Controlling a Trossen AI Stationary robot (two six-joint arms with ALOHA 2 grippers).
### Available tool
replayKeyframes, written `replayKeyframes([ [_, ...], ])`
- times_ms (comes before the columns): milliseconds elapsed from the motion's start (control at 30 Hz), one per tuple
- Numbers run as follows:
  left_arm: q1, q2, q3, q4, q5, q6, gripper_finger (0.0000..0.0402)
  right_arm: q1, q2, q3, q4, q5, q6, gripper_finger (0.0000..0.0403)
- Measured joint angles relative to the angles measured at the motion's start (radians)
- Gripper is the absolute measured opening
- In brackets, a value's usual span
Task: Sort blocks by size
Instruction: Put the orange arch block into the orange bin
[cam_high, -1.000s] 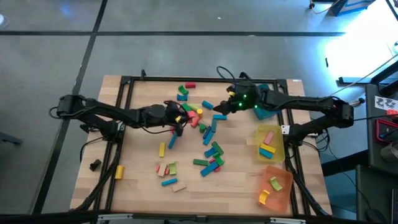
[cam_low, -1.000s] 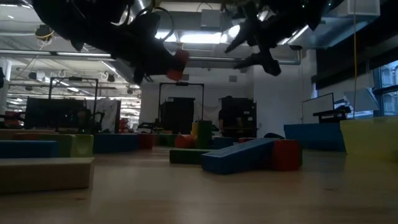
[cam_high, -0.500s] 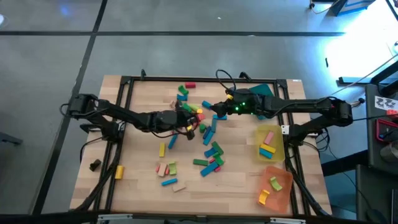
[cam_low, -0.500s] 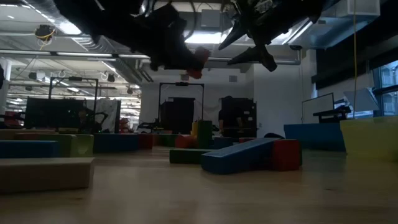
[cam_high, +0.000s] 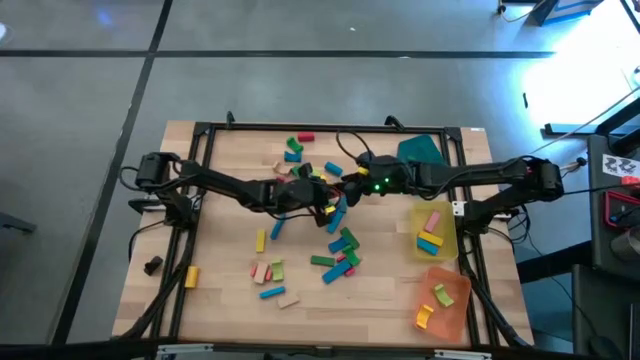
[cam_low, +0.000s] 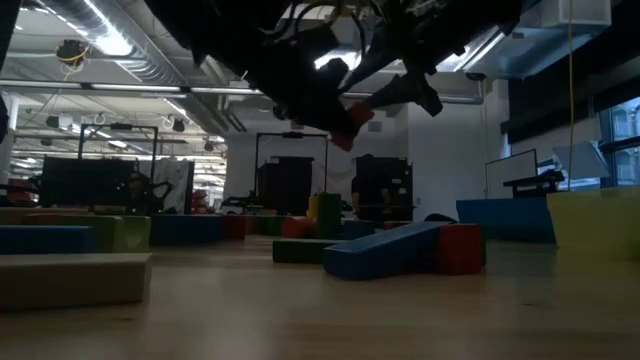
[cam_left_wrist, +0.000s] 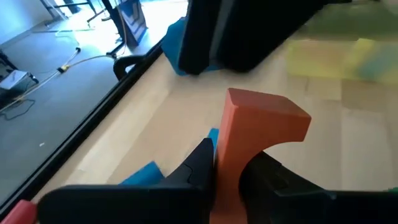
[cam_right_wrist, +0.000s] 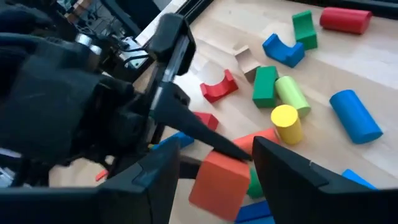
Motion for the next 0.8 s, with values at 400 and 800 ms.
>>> replayKeyframes([
  [400,0.001,0.004,0.023,-0.021,-0.001,0.019,0.0045,0.005,0.010,0.002,-0.071,0.041,0.000,0.0204],
  [800,0.000,0.004,0.023,0.021,-0.006,0.027,0.0042,0.004,0.010,0.001,-0.063,0.020,0.051,0.0204],
])
